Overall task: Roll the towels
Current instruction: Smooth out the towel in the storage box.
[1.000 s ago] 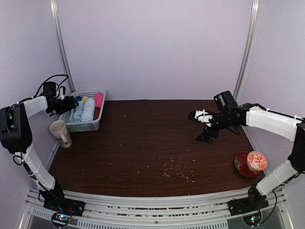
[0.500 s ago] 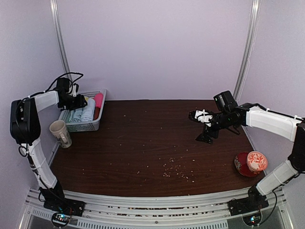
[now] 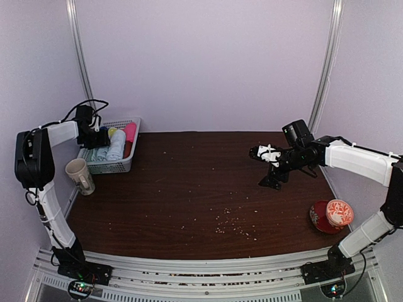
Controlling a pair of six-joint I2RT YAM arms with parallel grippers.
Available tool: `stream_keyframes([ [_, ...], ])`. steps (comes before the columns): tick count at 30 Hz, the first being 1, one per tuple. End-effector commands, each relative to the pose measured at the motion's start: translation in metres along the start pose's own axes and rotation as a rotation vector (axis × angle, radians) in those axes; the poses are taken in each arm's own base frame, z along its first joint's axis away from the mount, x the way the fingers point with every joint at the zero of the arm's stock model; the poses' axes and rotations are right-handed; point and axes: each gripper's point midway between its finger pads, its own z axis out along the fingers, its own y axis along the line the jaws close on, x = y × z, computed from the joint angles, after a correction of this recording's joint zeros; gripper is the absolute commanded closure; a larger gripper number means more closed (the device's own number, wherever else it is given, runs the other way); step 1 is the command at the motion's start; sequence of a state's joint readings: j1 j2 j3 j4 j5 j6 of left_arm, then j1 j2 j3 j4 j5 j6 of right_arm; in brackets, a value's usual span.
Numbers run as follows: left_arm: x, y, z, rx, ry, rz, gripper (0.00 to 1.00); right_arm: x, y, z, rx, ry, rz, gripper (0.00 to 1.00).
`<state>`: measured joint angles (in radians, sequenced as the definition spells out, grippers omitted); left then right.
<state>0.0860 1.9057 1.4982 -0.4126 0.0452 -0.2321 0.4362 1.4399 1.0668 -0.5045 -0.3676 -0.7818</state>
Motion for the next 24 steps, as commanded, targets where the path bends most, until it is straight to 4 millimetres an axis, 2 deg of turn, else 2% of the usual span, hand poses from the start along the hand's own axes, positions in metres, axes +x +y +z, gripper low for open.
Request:
stream_keyframes([
  [1,0.007,0.016,0.008,-0.071,0.009,0.008,0.44,0.000,0.005,-0.002,-0.019,-0.009,-0.001,0.00],
  [7,0.010,0.020,0.011,-0.077,0.020,0.005,0.46,0.000,0.006,-0.002,-0.020,-0.010,0.000,0.00],
  [11,0.014,0.015,0.018,-0.015,0.038,-0.006,0.53,0.000,0.006,-0.002,-0.021,-0.009,-0.001,0.00],
  [15,0.020,0.010,0.025,0.075,0.059,-0.034,0.67,0.001,0.006,-0.002,-0.022,-0.007,0.000,0.00],
  [21,0.020,-0.002,0.022,0.245,0.048,-0.078,1.00,0.001,0.006,-0.001,-0.024,-0.005,0.002,0.00],
  [24,0.019,-0.007,0.018,0.326,0.036,-0.079,1.00,0.001,0.006,-0.001,-0.026,-0.006,0.003,0.00],
])
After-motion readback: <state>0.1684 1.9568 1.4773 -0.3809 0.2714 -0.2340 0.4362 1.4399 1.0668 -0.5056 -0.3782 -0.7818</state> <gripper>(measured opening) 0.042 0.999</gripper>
